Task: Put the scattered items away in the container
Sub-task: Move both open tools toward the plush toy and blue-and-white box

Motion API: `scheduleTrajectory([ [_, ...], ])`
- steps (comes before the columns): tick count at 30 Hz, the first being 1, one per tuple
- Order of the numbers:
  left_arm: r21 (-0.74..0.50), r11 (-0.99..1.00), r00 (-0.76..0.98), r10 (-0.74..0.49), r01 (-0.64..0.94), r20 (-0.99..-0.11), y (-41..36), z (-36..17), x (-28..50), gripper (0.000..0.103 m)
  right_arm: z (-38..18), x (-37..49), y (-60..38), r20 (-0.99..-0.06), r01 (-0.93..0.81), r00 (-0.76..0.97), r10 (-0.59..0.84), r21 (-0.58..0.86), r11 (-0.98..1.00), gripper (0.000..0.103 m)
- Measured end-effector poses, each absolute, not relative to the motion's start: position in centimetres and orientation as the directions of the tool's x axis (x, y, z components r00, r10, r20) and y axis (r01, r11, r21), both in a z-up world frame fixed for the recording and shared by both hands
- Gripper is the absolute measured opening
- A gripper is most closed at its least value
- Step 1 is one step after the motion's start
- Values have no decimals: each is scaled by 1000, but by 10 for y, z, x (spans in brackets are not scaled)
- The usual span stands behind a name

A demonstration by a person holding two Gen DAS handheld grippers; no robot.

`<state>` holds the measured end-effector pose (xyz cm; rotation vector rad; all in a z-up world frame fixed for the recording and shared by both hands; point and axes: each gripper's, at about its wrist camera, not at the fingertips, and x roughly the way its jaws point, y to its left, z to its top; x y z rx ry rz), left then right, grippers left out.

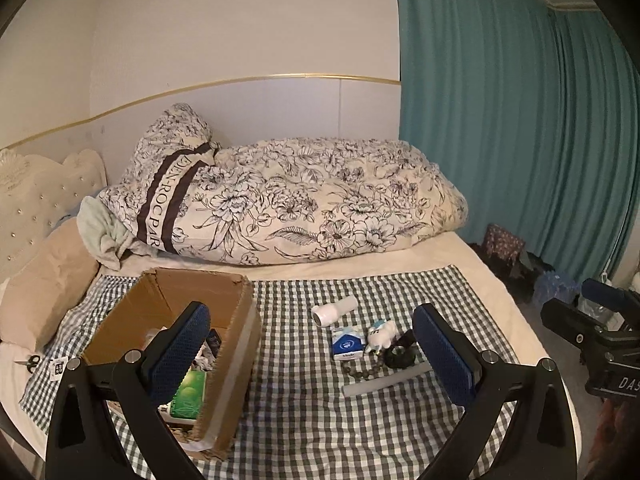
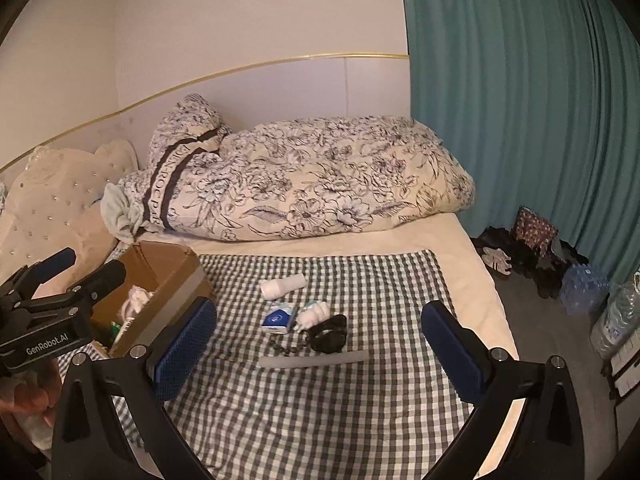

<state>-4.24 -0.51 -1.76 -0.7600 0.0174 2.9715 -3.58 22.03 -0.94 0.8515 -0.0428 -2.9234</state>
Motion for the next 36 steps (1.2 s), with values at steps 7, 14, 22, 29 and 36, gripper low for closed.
scheduleTrajectory([
  [7, -26, -997, -859, 80, -78, -506, 2, -34, -62, 103, -28, -53, 232, -562, 73, -822, -94, 60, -996, 103],
  [14, -25, -996, -834, 89, -90, -545, 7, -55, -82, 103, -49, -73, 235, -590, 67, -803, -88, 58, -996, 103],
  [22, -30, -995, -799, 95, -96, -593, 9, -84, -111, 103, -80, -100, 238, -637, 64, -767, -85, 56, -996, 103],
  [29, -27, -995, -761, 92, -98, -643, 12, -119, -137, 103, -114, -128, 237, -687, 60, -721, -89, 66, -996, 103],
  [36, -17, -992, -711, 101, -125, -696, 19, -158, -165, 103, -152, -155, 241, -731, 38, -677, -90, 87, -995, 103],
])
